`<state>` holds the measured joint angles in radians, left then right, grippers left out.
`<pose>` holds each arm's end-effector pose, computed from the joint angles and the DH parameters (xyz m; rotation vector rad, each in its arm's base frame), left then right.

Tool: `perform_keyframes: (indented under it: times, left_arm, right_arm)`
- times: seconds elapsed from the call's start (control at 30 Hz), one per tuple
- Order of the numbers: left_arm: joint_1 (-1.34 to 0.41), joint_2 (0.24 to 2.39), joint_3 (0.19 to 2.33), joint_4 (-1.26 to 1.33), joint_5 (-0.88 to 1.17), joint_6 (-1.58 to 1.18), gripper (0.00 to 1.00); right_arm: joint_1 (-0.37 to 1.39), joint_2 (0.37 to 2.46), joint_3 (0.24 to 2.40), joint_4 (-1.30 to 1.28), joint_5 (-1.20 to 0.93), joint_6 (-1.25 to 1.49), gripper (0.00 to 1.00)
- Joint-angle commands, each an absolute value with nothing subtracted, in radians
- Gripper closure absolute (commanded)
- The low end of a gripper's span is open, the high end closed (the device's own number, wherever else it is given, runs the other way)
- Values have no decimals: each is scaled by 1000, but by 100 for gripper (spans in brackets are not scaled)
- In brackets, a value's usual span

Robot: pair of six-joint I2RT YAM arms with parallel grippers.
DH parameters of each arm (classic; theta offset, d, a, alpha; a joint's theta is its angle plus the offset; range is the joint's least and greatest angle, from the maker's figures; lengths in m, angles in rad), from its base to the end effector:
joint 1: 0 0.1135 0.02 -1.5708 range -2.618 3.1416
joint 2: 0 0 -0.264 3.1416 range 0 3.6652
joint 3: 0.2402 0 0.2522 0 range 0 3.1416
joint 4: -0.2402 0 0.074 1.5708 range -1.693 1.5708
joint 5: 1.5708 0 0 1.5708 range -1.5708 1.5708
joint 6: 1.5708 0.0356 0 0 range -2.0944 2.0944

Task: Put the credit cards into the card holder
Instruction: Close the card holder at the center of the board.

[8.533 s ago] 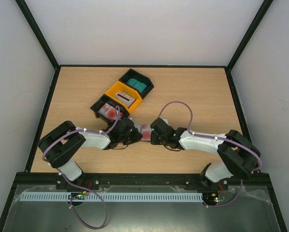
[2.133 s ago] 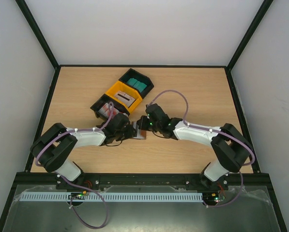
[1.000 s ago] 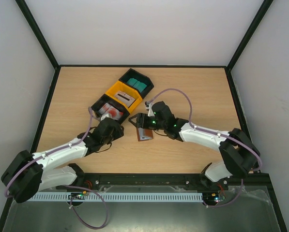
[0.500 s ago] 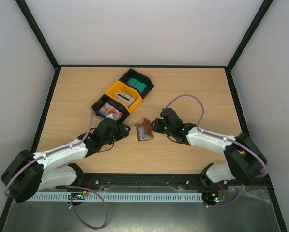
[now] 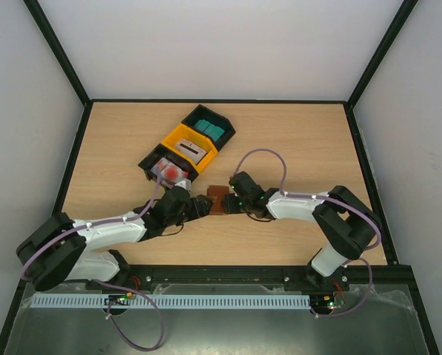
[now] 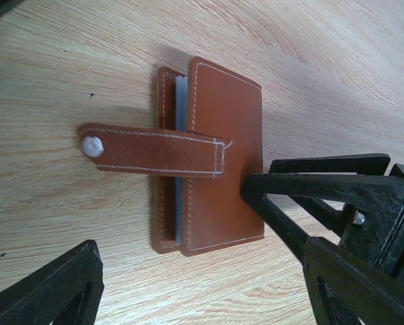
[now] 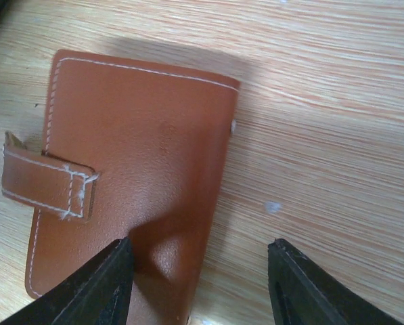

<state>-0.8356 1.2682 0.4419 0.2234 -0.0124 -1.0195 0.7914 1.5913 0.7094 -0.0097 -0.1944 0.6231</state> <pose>0.1625 -0.1790 0.1639 -0.2252 2.3585 -0.9876 0.2031 0.2153 0.1417 -0.3118 2.6168 0.7998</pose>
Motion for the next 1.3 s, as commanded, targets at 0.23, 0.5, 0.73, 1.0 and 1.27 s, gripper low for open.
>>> perform_keyframes:
  times: [0.23,0.5,0.73,1.0,1.27]
  left_arm:
    - [-890,1512,561,220,-121,-1022,33]
    - [-896,1658,682,137,-251,-942,48]
    - [-897,1740,675,37,-240,-954,72]
    - [-881,1759,618,25,-192,-946,81]
    - [-855,1763,594,50,-152,-918,81]
  right_arm:
    - [845,1640,683,-43,-100,621,51]
    - [837,1613,678,-6,-136,632,52]
    - [785,1526,580,150,-221,744,51]
    - [750,1510,475,405,-321,927,51]
    - [736,1674,486,603,-428,982,54]
